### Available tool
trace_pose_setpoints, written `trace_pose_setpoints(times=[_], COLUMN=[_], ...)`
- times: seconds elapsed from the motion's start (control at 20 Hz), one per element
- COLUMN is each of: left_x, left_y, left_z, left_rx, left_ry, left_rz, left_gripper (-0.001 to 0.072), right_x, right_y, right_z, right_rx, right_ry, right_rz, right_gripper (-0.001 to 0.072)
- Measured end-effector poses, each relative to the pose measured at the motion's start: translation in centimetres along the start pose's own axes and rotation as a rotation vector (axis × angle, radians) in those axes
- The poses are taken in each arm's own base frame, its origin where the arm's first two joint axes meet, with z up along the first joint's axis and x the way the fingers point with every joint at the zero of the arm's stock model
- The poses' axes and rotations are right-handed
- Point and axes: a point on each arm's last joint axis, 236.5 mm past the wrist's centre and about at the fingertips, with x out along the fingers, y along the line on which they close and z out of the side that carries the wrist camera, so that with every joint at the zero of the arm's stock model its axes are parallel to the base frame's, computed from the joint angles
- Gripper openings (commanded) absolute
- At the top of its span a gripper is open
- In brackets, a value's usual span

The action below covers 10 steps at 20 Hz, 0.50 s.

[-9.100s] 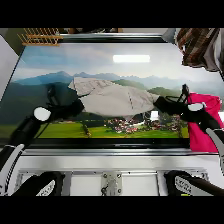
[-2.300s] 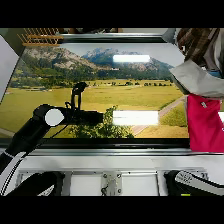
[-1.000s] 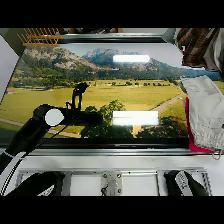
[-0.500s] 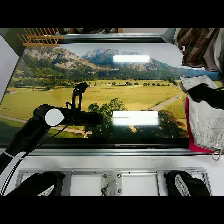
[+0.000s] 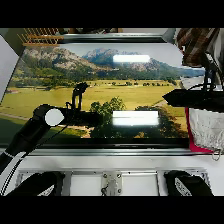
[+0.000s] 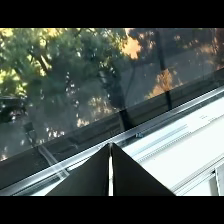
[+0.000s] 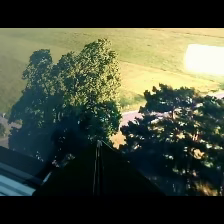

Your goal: Fold the clothes and pants, and hang the long-sleeved shirts on hangers.

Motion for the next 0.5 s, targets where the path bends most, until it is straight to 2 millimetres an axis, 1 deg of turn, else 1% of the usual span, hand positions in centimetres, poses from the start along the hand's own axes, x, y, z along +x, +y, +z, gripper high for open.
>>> trace_pose_setpoints(times=[0.5], left_x=[0.00], left_y=[-0.01], left_z=[0.00], left_rx=[-0.001], left_ry=[0.000], left_rz=[0.000], left_gripper=[0.0006], right_x=[0.20], right_y=[0.46], right_z=[-0.48], right_rx=[-0.008], right_ry=[0.022], right_rz=[0.013], right_gripper=[0.0019])
